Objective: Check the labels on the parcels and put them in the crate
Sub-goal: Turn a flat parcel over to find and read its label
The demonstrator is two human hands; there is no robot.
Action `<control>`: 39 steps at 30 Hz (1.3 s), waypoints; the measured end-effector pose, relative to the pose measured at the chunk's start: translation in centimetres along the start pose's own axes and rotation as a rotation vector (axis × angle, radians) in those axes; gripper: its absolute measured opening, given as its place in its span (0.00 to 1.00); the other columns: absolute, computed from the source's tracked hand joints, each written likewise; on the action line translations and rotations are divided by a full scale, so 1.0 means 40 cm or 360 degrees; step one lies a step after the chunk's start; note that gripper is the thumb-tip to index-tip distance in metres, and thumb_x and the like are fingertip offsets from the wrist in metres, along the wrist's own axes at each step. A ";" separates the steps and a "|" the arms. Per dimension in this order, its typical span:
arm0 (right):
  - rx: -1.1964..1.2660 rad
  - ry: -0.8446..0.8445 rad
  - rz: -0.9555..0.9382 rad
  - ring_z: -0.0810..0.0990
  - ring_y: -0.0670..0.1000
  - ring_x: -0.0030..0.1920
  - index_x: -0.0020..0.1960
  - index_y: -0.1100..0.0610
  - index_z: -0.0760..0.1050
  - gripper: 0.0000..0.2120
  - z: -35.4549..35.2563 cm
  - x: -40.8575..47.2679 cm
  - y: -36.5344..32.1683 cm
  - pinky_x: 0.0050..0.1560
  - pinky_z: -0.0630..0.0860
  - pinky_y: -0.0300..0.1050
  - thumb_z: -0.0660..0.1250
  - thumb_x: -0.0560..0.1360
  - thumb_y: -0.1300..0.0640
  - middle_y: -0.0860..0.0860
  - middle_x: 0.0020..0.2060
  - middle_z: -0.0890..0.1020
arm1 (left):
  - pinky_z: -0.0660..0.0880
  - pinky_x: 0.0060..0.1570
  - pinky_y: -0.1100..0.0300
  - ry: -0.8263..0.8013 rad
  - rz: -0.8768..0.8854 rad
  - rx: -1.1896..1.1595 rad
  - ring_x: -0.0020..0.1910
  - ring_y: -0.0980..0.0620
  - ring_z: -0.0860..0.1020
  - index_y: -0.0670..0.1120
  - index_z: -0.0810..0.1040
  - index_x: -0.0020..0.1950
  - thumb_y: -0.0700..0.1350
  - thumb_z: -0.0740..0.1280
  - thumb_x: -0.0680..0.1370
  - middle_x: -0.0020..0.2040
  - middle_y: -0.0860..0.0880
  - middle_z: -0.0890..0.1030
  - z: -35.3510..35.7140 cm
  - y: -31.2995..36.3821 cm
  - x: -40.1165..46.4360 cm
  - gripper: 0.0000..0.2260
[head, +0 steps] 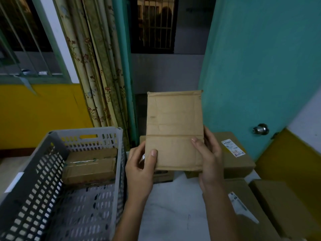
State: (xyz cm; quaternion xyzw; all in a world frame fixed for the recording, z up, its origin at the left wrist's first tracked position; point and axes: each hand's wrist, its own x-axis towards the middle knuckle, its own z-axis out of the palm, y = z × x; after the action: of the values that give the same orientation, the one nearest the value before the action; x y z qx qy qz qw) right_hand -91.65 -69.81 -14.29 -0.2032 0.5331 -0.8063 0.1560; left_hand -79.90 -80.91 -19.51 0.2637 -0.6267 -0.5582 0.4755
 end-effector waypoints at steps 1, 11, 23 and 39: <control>-0.0003 0.0006 -0.0005 0.83 0.49 0.60 0.68 0.50 0.77 0.25 -0.003 0.001 0.002 0.54 0.81 0.43 0.72 0.71 0.54 0.47 0.59 0.85 | 0.76 0.52 0.70 0.0054 0.0021 0.0015 0.57 0.60 0.79 0.56 0.80 0.62 0.62 0.66 0.74 0.57 0.53 0.80 0.003 -0.003 -0.002 0.20; -0.0151 -0.0235 -0.0071 0.82 0.44 0.59 0.64 0.46 0.74 0.25 -0.024 -0.019 0.048 0.53 0.78 0.38 0.74 0.68 0.48 0.42 0.57 0.84 | 0.76 0.47 0.61 0.0396 0.0028 0.0010 0.49 0.57 0.80 0.55 0.81 0.49 0.62 0.66 0.74 0.48 0.51 0.83 0.008 0.008 -0.004 0.13; -0.0359 -0.0298 0.0051 0.79 0.41 0.64 0.73 0.43 0.69 0.32 -0.013 -0.048 0.069 0.62 0.76 0.38 0.69 0.71 0.36 0.37 0.61 0.82 | 0.74 0.54 0.69 0.0213 0.0055 0.0103 0.59 0.56 0.77 0.42 0.81 0.64 0.64 0.64 0.75 0.59 0.53 0.76 0.021 -0.001 0.007 0.30; -0.0309 -0.0157 0.0034 0.78 0.40 0.63 0.64 0.32 0.72 0.20 -0.001 -0.038 0.066 0.61 0.76 0.40 0.62 0.73 0.45 0.37 0.62 0.80 | 0.75 0.57 0.50 -0.0008 -0.0341 -0.0295 0.55 0.56 0.79 0.54 0.75 0.59 0.56 0.66 0.74 0.59 0.53 0.80 0.001 0.016 0.032 0.15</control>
State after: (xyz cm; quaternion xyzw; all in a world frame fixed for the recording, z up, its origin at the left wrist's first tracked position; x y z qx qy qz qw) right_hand -90.25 -70.05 -16.98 -0.2511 0.6026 -0.7381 0.1704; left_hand -80.34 -81.82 -18.52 0.2826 -0.5418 -0.6619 0.4341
